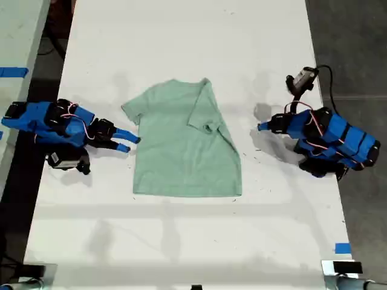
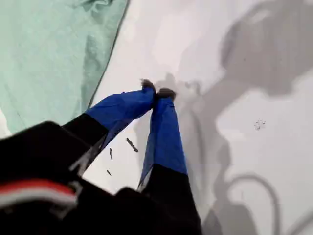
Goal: Fold t shirt
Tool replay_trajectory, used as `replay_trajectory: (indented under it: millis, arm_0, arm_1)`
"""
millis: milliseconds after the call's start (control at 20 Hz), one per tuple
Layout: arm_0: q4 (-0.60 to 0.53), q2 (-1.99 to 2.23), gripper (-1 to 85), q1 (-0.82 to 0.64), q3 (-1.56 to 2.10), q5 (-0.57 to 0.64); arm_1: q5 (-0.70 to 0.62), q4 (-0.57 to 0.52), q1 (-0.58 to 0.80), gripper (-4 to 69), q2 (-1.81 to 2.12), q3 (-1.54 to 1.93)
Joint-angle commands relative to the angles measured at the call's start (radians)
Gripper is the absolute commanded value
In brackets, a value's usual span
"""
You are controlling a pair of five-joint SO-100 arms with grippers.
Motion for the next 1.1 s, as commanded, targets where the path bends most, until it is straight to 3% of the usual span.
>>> replay_trajectory:
  millis: [0,450,600,700,800,900,950,1050]
  arm_0:
    - [-0.012,0.014,-0.2,-0.626,0.043,0.215]
    - [-0.051,0.014,-0.3,-0.594,0.04,0.213]
    - [-0.054,-0.063,-0.3,-0.575,-0.137,0.204]
    - [0.04,-0.546,-0.3,-0.614,-0.557,0.267]
    - [0.245,-1.12,-0.1,-0.632,-1.089,0.368]
    - [0.433,-1.456,7.9,-0.678,-1.443,0.426]
    - [0.483,-1.568,13.0,-0.706,-1.502,0.448]
    - [0.463,-1.724,21.2,-0.742,-1.448,0.503]
  arm_1:
    - [0.011,0.005,-0.018,2.2,0.017,0.055]
    - [0.012,0.005,-0.015,2.2,0.017,0.055]
    - [0.011,0.005,-0.008,2.2,0.017,0.055]
    - [0.011,0.002,-0.005,2.2,0.017,0.055]
    - [0.012,0.003,-0.012,2.2,0.017,0.057]
    - [0.012,0.005,-0.012,2.2,0.017,0.057]
    - [0.012,0.006,-0.014,2.2,0.017,0.055]
    - [0.014,0.009,-0.017,2.2,0.017,0.054]
